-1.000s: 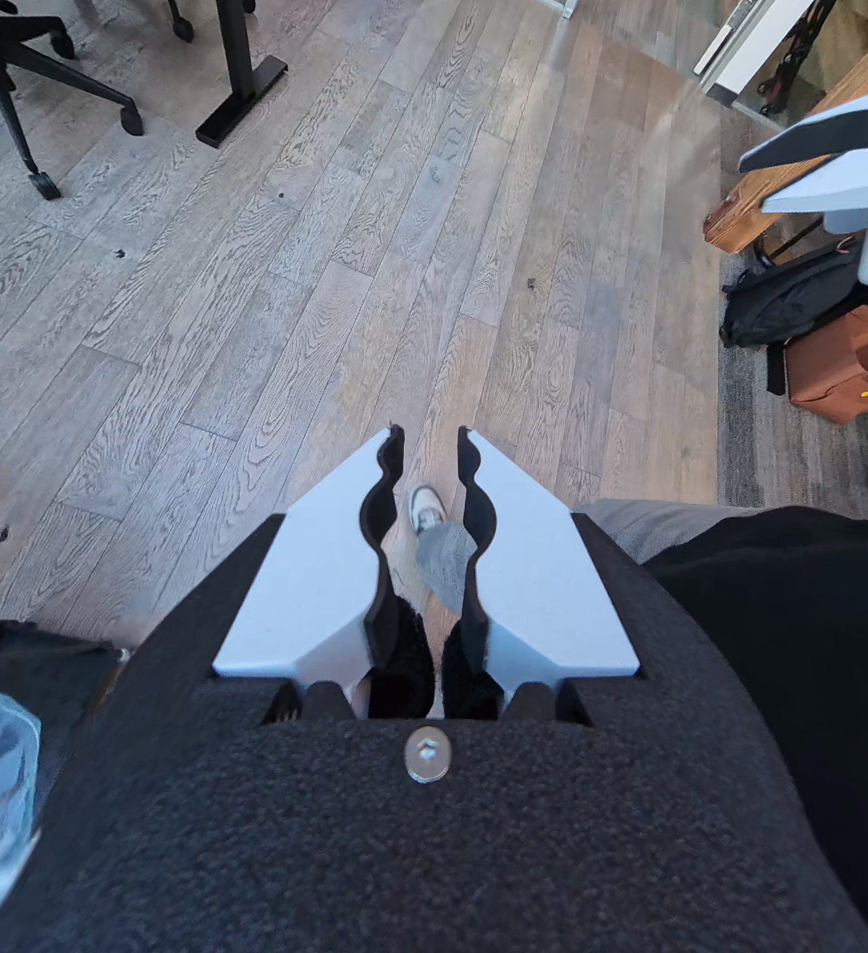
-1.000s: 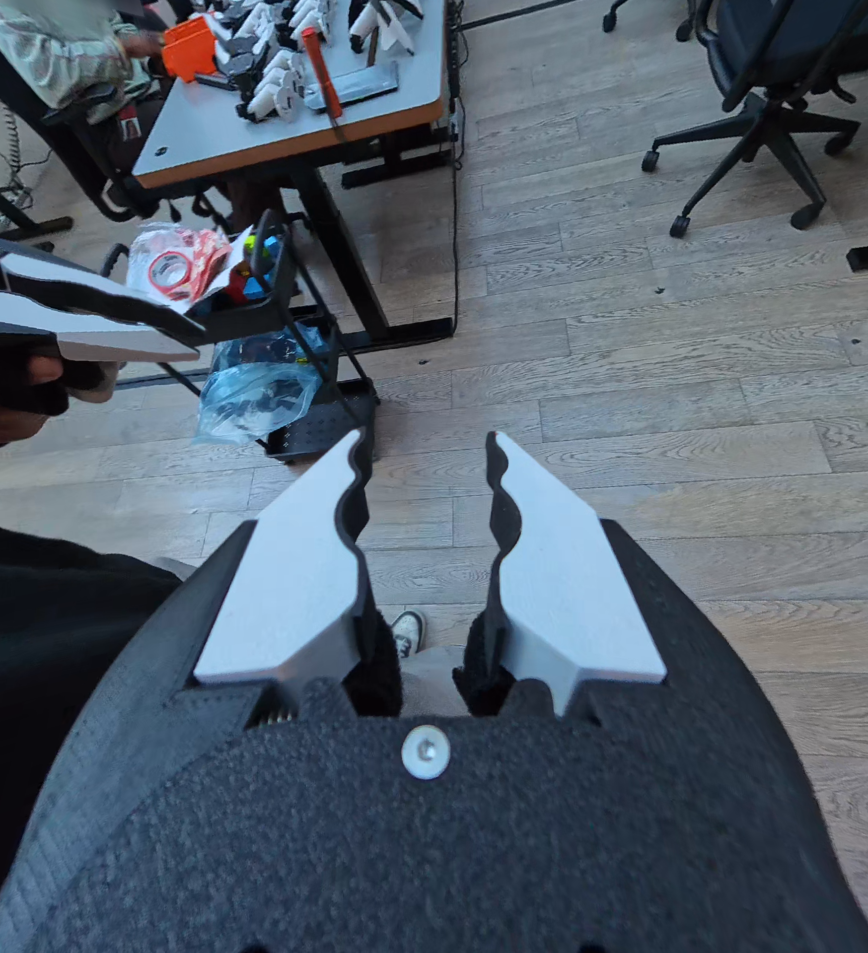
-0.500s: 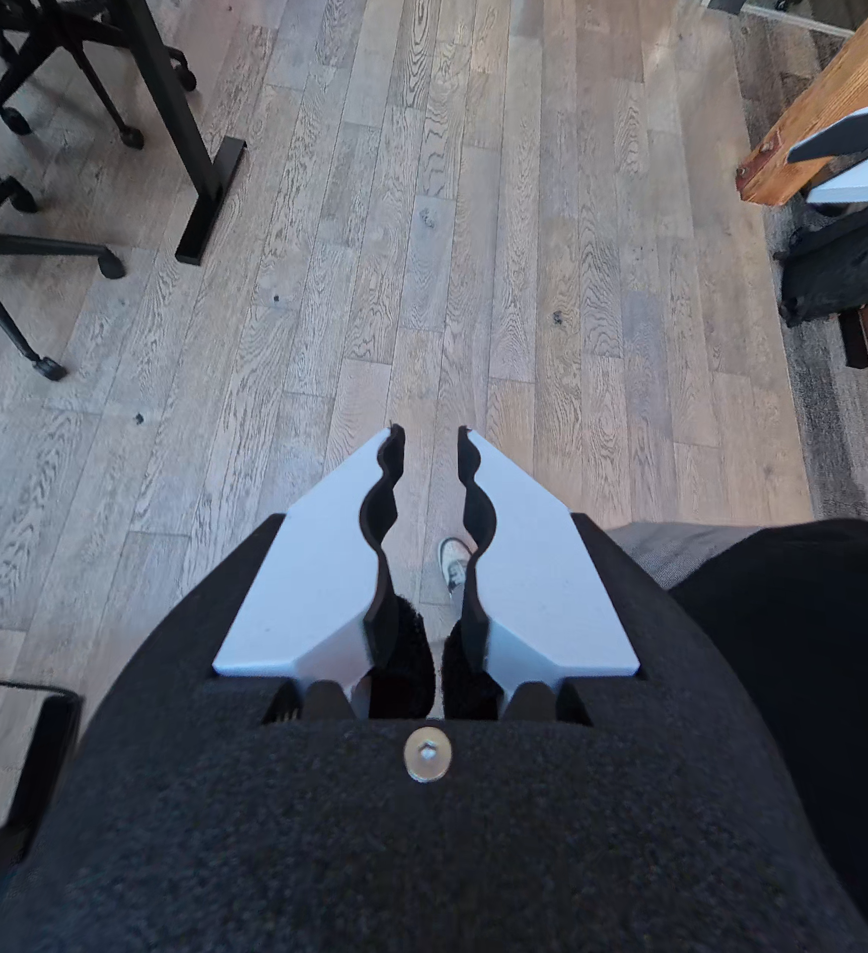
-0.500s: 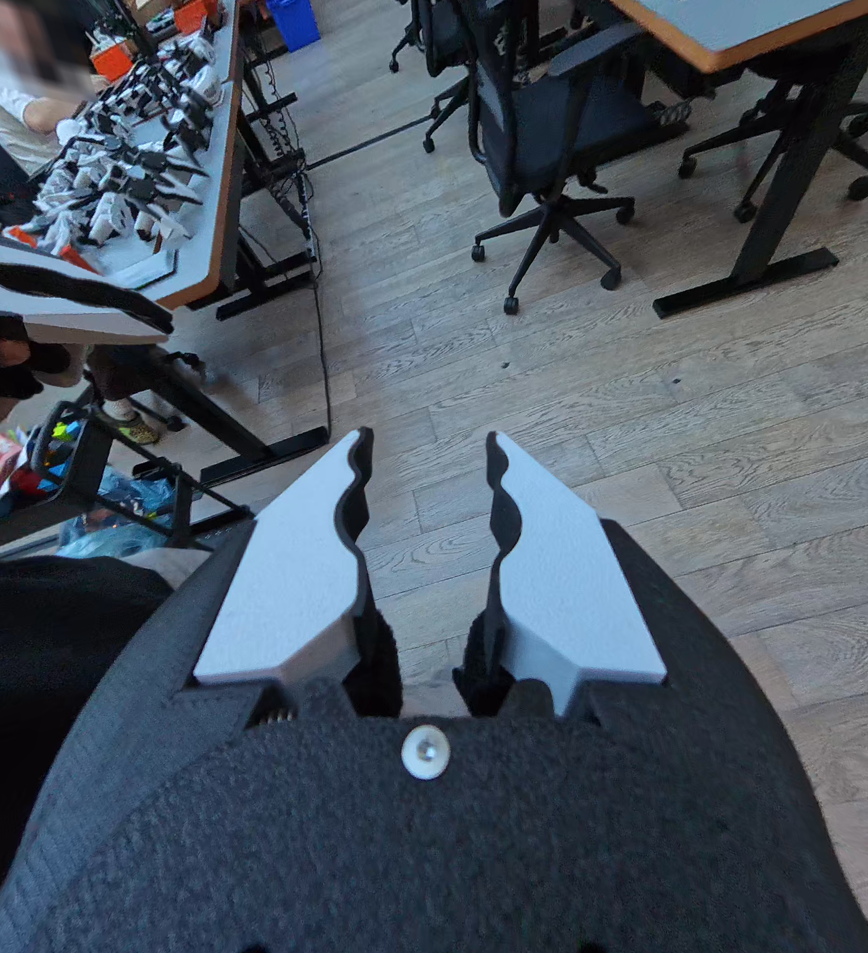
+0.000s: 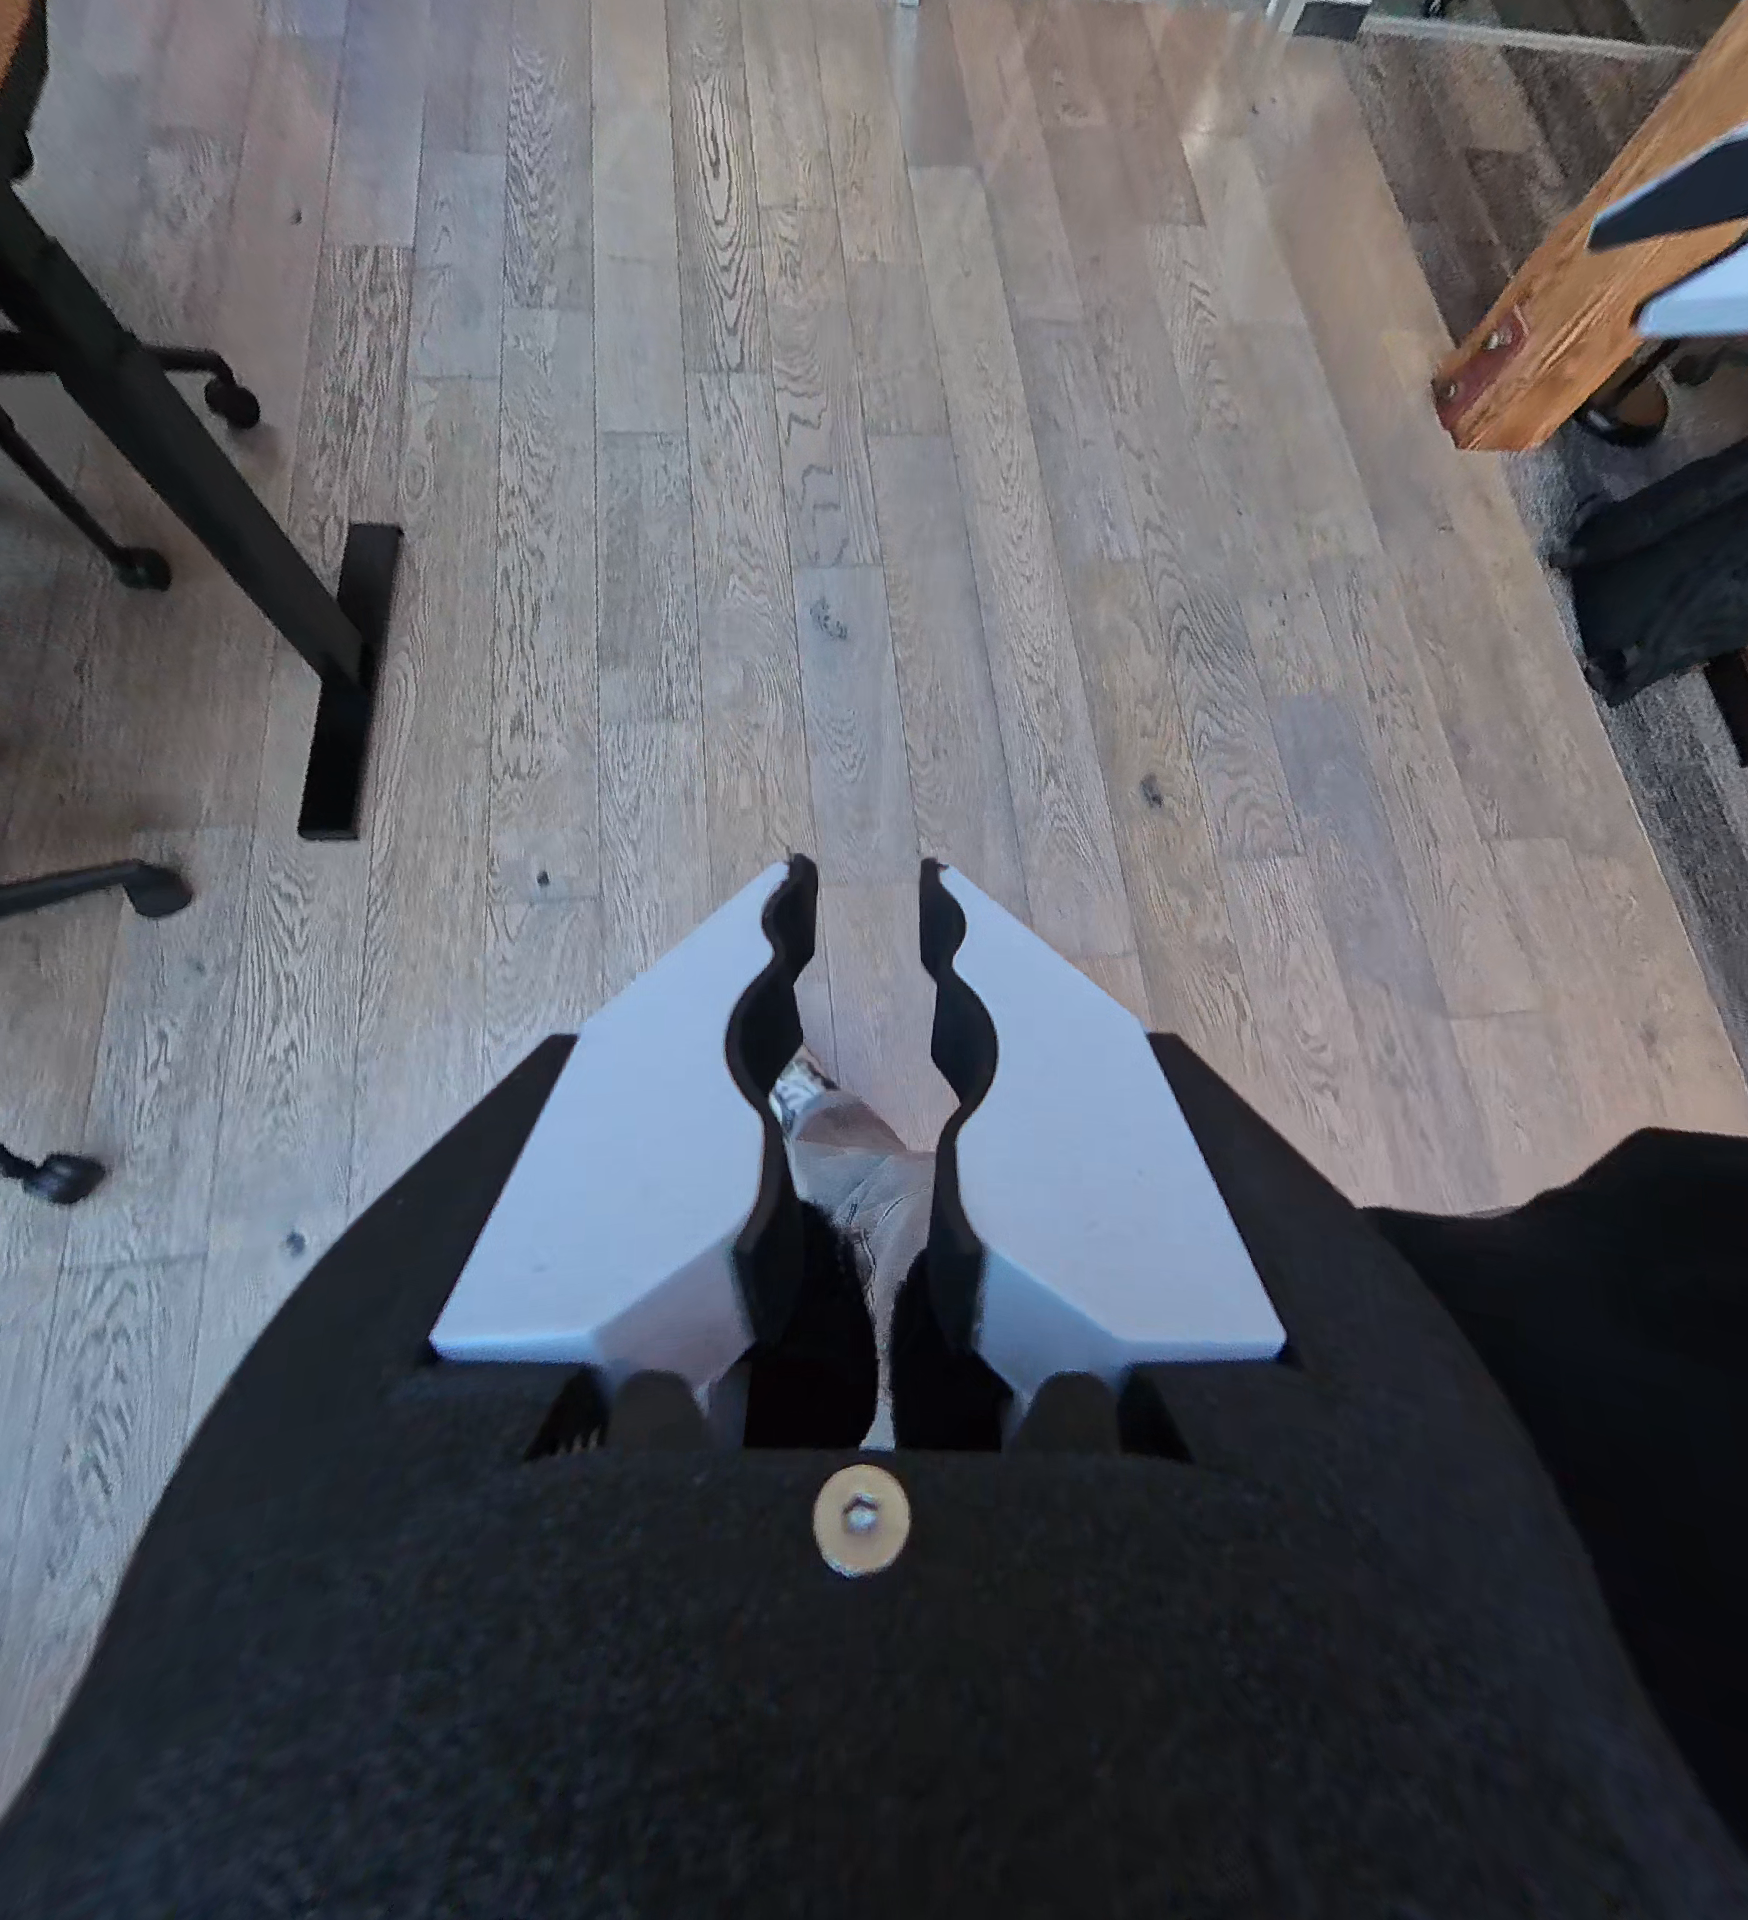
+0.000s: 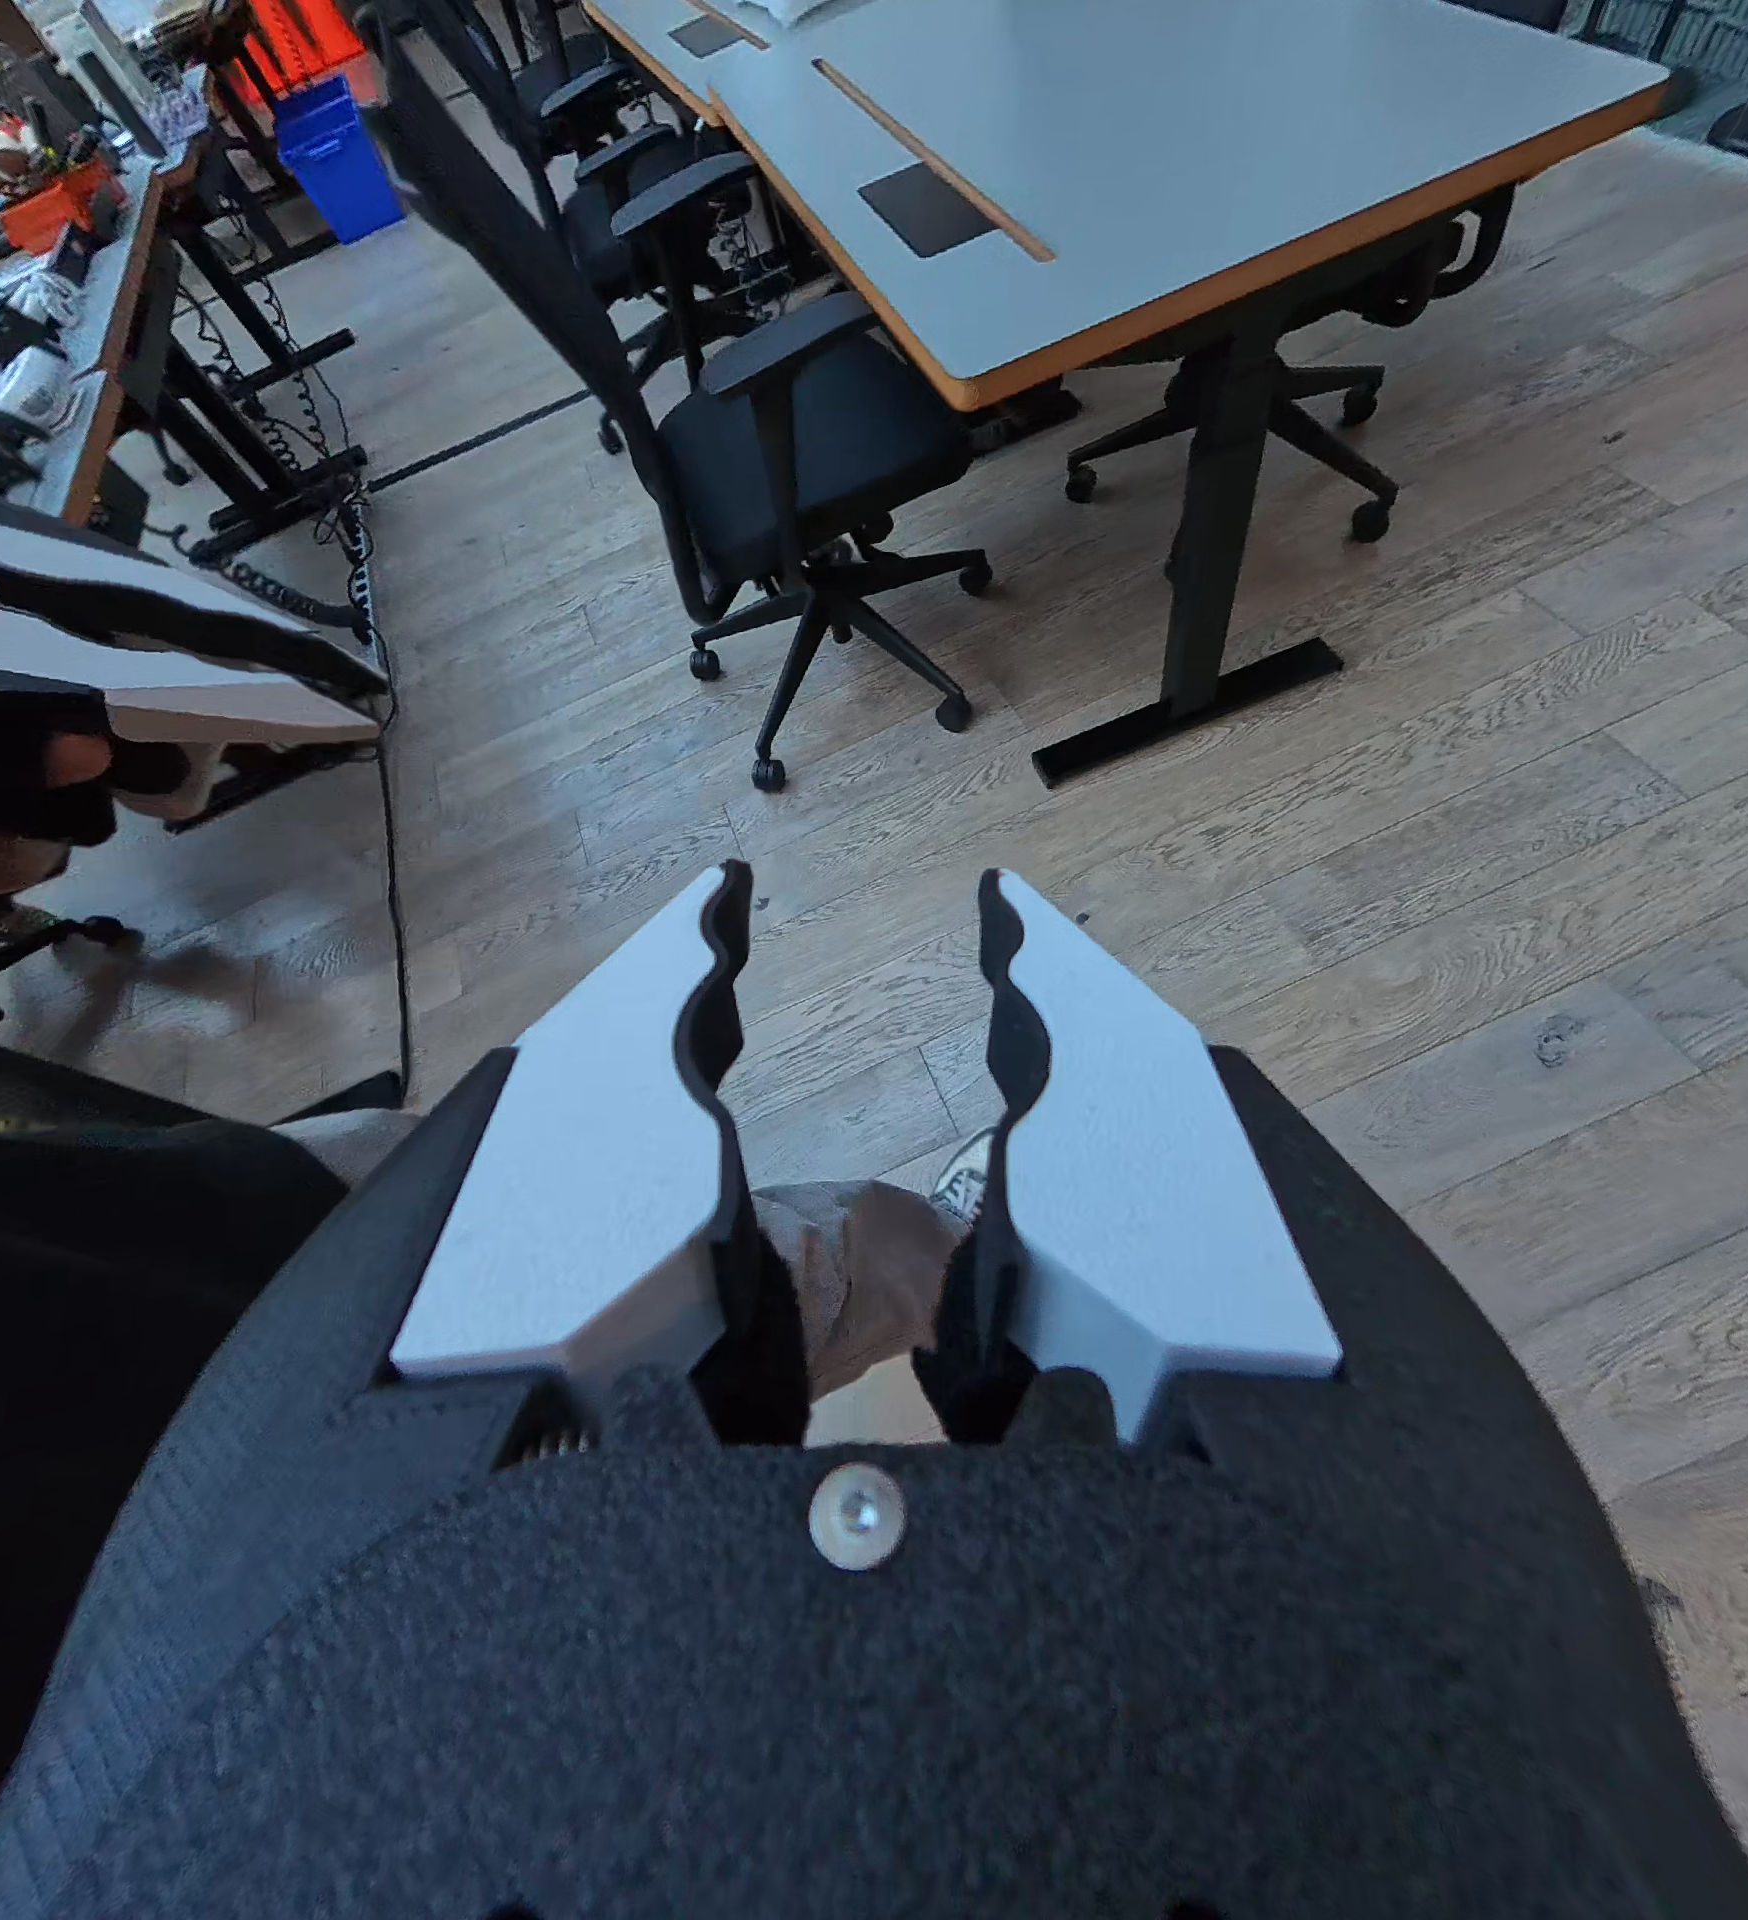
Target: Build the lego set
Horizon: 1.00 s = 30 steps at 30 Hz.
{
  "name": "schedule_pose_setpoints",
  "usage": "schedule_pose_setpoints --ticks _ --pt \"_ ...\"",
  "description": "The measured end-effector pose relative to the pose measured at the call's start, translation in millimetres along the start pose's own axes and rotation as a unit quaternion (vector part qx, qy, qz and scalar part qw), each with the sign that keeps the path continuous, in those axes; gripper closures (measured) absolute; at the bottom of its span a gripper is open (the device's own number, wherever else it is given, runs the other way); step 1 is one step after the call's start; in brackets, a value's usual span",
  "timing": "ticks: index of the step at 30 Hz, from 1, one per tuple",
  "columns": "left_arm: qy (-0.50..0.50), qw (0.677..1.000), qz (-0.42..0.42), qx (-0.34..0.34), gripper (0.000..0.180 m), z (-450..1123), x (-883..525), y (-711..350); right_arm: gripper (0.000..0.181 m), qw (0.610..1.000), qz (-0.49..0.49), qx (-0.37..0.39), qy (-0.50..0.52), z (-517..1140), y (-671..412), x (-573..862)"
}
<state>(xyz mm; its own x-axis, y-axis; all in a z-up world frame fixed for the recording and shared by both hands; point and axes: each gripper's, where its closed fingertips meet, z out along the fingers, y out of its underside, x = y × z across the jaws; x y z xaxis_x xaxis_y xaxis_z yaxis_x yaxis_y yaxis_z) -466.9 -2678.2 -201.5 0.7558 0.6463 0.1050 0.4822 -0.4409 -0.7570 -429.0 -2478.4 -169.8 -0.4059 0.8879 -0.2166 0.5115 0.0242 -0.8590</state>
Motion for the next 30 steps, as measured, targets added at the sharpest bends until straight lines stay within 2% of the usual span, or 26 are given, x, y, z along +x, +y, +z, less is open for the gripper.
schedule_pose_setpoints --ticks 4,6,16,23,30 --pt "0.01 1.0 0.002 0.006 0.163 77.9 -62.2 -79.8 0.137 0.999 0.027 -0.031 0.007 61.9 -41.4 77.8" --pt "0.022 1.0 -0.004 0.022 0.163 108.6 -89.1 -127.9 0.138 0.999 0.028 -0.022 0.019 84.3 -80.6 116.9" --pt "0.021 0.999 0.022 0.016 0.163 283.1 -221.7 -305.3 0.138 0.998 0.048 -0.012 0.041 225.0 -205.6 333.3" --pt "0.001 1.0 -0.011 -0.009 0.163 459.9 -296.0 -417.6 0.139 0.999 0.028 -0.028 0.005 355.9 -282.8 521.9" --pt "-0.015 0.999 -0.033 -0.038 0.163 591.7 -367.4 -561.1 0.139 0.999 -0.007 -0.029 -0.042 457.8 -418.9 693.5"
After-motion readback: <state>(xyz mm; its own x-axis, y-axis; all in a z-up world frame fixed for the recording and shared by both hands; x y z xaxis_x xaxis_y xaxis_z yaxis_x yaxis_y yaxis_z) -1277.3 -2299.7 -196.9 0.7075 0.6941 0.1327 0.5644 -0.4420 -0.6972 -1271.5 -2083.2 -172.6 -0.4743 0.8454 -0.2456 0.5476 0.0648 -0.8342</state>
